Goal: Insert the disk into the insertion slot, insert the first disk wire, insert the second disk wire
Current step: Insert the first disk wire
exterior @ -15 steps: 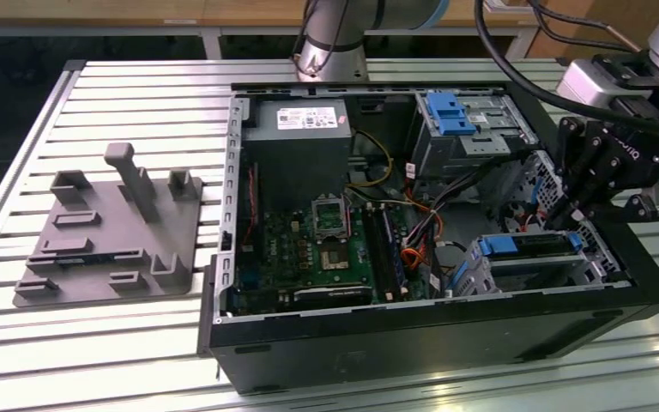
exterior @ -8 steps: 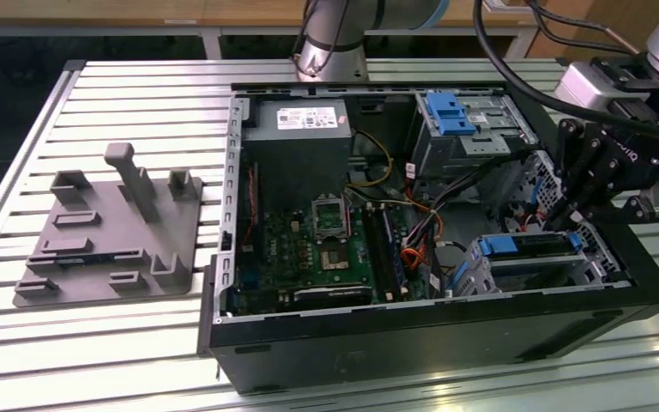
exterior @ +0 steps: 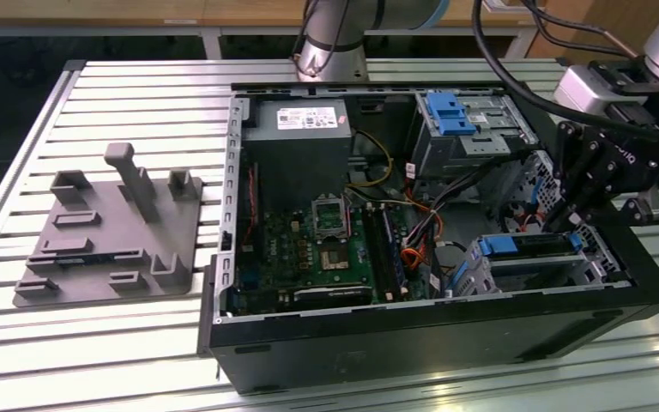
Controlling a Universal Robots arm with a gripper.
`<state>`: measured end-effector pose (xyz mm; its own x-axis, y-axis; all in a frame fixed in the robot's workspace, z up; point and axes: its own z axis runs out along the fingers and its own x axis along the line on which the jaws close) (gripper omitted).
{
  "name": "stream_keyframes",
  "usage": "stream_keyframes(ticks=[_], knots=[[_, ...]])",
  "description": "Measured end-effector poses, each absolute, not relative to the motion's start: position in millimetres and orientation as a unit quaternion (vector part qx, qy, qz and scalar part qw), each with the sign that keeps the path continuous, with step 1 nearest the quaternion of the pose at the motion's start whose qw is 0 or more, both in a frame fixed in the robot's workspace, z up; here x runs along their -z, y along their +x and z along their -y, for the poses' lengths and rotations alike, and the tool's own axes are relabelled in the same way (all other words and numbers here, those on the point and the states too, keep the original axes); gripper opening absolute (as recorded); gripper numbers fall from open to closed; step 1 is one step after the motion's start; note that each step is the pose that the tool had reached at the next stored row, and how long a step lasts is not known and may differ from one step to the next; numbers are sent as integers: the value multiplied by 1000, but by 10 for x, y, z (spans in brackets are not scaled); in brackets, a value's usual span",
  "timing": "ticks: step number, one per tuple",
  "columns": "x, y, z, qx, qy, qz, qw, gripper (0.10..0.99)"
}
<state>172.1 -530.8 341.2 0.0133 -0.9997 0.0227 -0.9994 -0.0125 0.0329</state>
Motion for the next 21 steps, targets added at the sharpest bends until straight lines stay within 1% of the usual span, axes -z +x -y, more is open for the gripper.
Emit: stream_keyframes(ticks=[21], knots=[[-3375, 1721, 5332, 3, 712, 702, 20, 165]])
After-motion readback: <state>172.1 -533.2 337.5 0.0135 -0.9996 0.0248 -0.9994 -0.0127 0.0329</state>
